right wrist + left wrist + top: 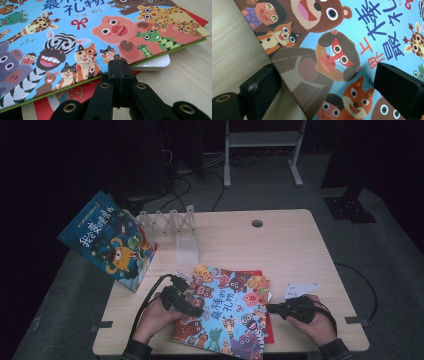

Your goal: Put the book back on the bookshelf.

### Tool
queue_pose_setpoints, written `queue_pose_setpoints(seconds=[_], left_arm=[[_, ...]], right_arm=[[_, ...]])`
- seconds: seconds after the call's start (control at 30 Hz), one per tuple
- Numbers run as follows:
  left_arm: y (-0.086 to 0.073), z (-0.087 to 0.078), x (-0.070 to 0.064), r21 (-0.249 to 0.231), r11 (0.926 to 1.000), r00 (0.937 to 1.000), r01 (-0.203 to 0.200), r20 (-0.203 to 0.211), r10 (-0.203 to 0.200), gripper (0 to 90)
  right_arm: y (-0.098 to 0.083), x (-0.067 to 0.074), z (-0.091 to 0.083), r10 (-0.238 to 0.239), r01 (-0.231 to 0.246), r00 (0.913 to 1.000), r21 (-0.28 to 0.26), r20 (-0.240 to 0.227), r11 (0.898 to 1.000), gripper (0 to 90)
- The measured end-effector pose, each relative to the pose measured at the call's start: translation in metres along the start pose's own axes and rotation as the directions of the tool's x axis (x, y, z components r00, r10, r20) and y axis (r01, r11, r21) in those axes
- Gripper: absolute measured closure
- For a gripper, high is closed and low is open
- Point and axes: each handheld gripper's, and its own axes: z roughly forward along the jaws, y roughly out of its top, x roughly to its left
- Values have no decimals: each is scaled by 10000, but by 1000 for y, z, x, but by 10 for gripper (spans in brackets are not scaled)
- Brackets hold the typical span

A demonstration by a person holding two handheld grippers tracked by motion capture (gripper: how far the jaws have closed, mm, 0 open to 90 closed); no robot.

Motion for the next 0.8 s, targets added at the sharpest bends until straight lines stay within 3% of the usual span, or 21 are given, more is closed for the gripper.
queue_pose_setpoints(seconds=[0.13, 0.47, 0.67, 0.8], left_arm=[[1, 2, 0, 226, 9997, 10000, 29, -42, -28, 16], [-6, -5, 13, 89, 9998, 9998, 200, 6, -200, 15], [-13, -5, 24, -51, 9984, 9970, 559, 548, -555, 15], [-15, -7, 26, -113, 9984, 9970, 560, 536, -553, 15]], right_arm=[[1, 1, 2, -22, 22, 10000, 6, -49, 10000, 898], [11, 8, 13, -308, 310, 9992, 58, -258, 9995, 897], [18, 10, 19, -478, 481, 9987, 152, -169, 9987, 898], [20, 10, 22, -461, 464, 9986, 142, -241, 9988, 898]])
